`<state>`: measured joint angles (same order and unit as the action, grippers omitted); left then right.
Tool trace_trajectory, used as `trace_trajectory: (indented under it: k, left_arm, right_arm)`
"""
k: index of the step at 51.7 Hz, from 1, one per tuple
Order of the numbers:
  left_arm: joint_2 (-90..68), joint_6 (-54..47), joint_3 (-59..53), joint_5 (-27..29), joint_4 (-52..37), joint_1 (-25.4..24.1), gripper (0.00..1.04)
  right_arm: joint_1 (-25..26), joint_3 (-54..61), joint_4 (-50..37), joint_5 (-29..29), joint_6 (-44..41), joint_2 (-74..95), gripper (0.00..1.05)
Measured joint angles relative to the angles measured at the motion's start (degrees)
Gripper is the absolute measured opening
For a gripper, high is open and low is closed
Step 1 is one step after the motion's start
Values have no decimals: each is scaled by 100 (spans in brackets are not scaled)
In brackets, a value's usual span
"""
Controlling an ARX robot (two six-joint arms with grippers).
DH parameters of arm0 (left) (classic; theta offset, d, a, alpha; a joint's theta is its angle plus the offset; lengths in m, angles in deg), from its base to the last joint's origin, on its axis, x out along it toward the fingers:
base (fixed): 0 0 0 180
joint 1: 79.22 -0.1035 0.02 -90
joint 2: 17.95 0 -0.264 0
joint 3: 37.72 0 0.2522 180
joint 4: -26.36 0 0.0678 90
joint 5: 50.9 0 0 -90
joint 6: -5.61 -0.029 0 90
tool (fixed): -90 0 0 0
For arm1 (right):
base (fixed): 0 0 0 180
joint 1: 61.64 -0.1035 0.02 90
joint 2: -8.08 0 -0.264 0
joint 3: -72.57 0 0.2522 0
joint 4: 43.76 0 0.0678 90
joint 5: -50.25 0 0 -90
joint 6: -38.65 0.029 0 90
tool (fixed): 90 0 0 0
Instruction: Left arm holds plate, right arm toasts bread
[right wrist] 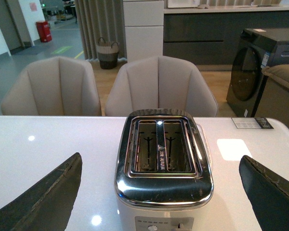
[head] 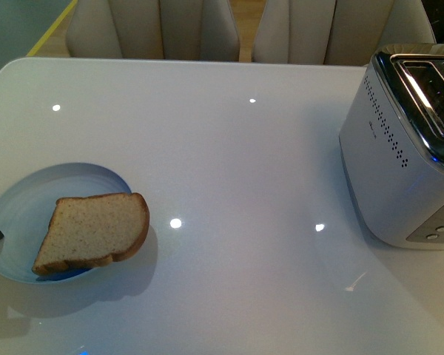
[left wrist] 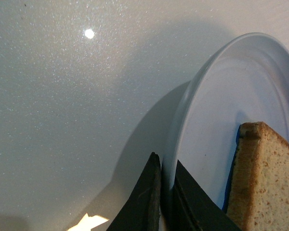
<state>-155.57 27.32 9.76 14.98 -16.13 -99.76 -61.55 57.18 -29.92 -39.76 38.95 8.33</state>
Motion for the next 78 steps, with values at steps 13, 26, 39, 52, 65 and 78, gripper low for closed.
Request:
trace_trajectory:
  k: [13, 26, 39, 52, 65, 78]
  left_arm:
    - [997, 365, -562, -188, -35, 15, 3]
    - [2927, 968, -1233, 42, 1023, 328, 3]
    - [4485, 1475, -1303, 479, 2312, 1032, 3]
    - [5488, 1985, -898, 1040, 3294, 2221, 3]
    - [5580, 2433, -258, 1679, 3871, 3550, 3]
    - [5421, 2739, 114, 1958, 3993, 4127, 3]
  right_arm:
    - [0, 0, 0, 0, 0, 0, 96]
    - [0, 0, 0, 0, 0, 0, 96]
    - [0, 0, 0, 0, 0, 0, 96]
    - [0, 0, 0, 0, 0, 0, 96]
    - [0, 0, 0, 0, 0, 0, 96]
    - [0, 0, 0, 0, 0, 0, 96]
